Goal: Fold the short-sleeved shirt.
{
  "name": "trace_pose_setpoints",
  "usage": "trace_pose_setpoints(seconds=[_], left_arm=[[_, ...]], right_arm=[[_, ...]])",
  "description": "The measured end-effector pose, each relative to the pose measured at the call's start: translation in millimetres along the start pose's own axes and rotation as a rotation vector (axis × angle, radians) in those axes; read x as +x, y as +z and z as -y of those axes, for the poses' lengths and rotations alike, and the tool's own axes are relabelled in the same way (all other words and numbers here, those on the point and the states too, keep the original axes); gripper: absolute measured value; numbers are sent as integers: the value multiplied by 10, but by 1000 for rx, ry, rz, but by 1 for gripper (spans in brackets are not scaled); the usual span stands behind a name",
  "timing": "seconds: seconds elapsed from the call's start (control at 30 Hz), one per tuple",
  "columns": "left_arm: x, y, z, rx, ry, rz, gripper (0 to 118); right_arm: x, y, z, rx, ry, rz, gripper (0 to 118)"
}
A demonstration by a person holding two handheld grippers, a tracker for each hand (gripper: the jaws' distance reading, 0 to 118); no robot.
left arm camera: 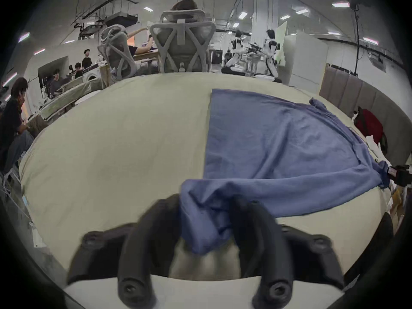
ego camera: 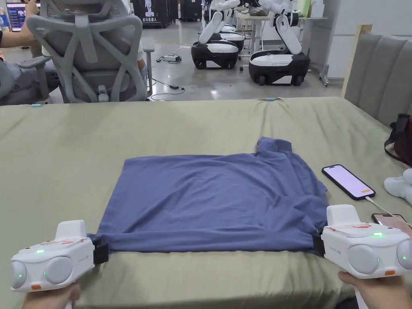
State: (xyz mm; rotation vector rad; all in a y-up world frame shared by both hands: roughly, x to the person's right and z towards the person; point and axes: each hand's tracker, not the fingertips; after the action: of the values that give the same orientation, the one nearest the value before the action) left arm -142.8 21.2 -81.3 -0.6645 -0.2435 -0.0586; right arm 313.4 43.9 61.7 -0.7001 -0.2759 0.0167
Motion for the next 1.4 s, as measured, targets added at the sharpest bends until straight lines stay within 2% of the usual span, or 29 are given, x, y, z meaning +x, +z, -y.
trace_pose_setpoints(seconds=[0.03, 0.07, 0.17, 0.2, 0.23, 0.27, 0.3, 0.33, 0.37, 0.47, 0.53, 0.6, 0.67, 0.77, 0.8, 0.9, 0.97, 1.03, 1.13, 1.27, 1.4], left_arm=[[30, 25, -15, 1, -8, 10, 6], [-7, -18, -61, 2, -4, -24, 5], [-24, 14, -106, 3, 4, -7, 4], [-30, 23, -110, 6, 5, -3, 4], [-33, 32, -110, 9, 5, -1, 4], [-33, 39, -109, 11, 6, 2, 4], [-33, 47, -110, 13, 8, 5, 4], [-51, 32, -109, 14, 10, 10, 4], [-53, 35, -111, 14, 11, 13, 4], [-45, 54, -120, 20, 16, 23, 4], [-41, 53, -137, 22, 9, 21, 4], [-60, 26, -143, 23, 12, 24, 4], [-73, 25, -154, 27, 19, 33, 4], [-54, 54, -152, 30, 10, 36, 4], [-54, 59, -156, 32, 9, 39, 4], [-26, 128, -204, 50, 0, 42, 4], [-35, 155, -305, 78, 22, 53, 4], [-65, 138, -451, 118, 79, 82, 4], [-34, 72, -780, 139, 82, 76, 4], [46, -287, -1214, 147, 69, 64, 4], [116, -899, -1450, 60, 66, 23, 4]], right_arm=[[-4, -3, 1, 0, 1, 1, 0], [-8, -4, 3, -1, 2, 3, 0], [6, 2, 19, 4, -3, 5, 3], [15, 3, 24, 7, -11, 6, 14], [29, 1, 26, 6, -19, 7, 39], [51, 0, 36, 7, -26, 4, 87], [69, -41, 45, -5, -31, 0, 117], [76, -90, 57, -31, -29, 5, 118], [89, -86, 81, -25, -26, 13, 107], [173, -304, 1, -64, -14, 35, 102], [201, -325, 70, -91, -15, 30, 95], [234, -392, 77, -111, -27, 0, 72], [233, -417, 107, -113, -56, -39, 42], [204, -375, 81, -93, -61, -66, 28], [180, -354, 85, -74, -60, -89, 12], [148, -291, 20, -39, -43, -63, 9], [193, -262, -81, 10, -77, -77, 9], [230, -254, -262, 54, -83, -77, 9], [254, -347, -630, 71, -69, -69, 9], [282, -739, -1115, 79, -73, -57, 9], [208, -1270, -1413, 27, -65, -45, 9]])
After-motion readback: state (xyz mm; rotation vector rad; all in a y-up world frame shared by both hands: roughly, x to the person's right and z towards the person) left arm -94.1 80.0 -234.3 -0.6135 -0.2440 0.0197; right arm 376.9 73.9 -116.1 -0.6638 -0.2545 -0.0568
